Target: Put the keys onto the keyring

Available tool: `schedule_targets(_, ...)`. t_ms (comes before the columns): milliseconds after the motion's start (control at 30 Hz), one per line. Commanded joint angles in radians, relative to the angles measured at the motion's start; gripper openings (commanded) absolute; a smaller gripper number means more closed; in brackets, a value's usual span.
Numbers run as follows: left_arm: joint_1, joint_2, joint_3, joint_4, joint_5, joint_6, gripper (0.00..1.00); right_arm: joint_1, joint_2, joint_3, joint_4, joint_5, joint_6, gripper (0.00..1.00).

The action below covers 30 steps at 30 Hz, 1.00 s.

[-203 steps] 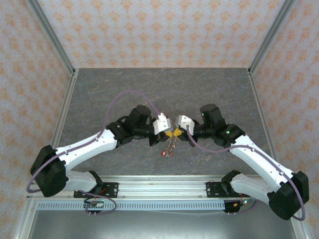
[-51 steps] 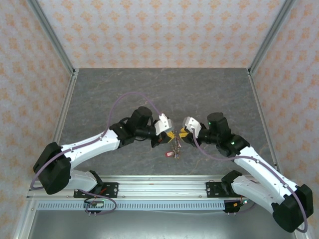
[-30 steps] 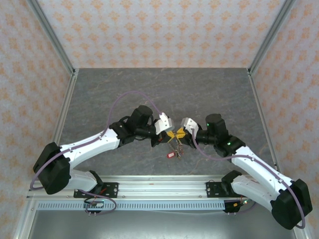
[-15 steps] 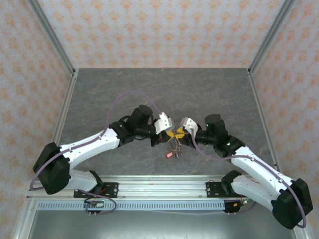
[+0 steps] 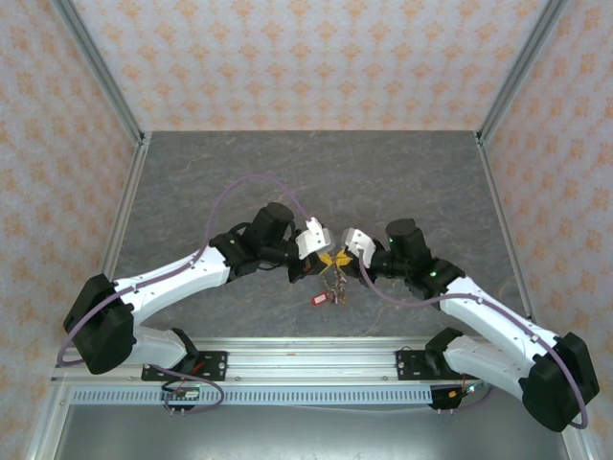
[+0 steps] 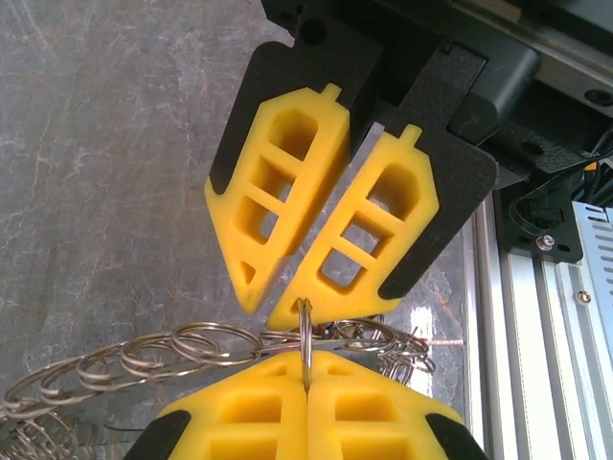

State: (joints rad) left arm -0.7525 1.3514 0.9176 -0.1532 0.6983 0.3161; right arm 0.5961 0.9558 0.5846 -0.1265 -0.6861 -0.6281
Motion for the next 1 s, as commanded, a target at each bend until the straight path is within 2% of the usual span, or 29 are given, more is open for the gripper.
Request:
schedule_targets(0, -0.005, -0.005, 0.049, 0.007, -0.003, 0.029, 0.00, 0.006, -0.047, 0.041, -0.055, 0.043, -0.038, 0.13)
schedule_targets(200, -0.005, 0.003, 0.061, -0.006, -0.006, 0.039, 0.00, 0.007, -0.082, 0.049, -0.053, 0.030, -0.022, 0.14)
schedule_targets(533, -0.007, 0.006, 0.067, -0.012, -0.006, 0.038, 0.00, 0.008, -0.055, 0.048, 0.017, -0.072, 0.021, 0.23)
schedule_targets(967, -0.009, 0.000, 0.069, -0.033, -0.022, 0.044, 0.00, 0.018, -0.025, 0.018, 0.040, -0.031, 0.024, 0.13)
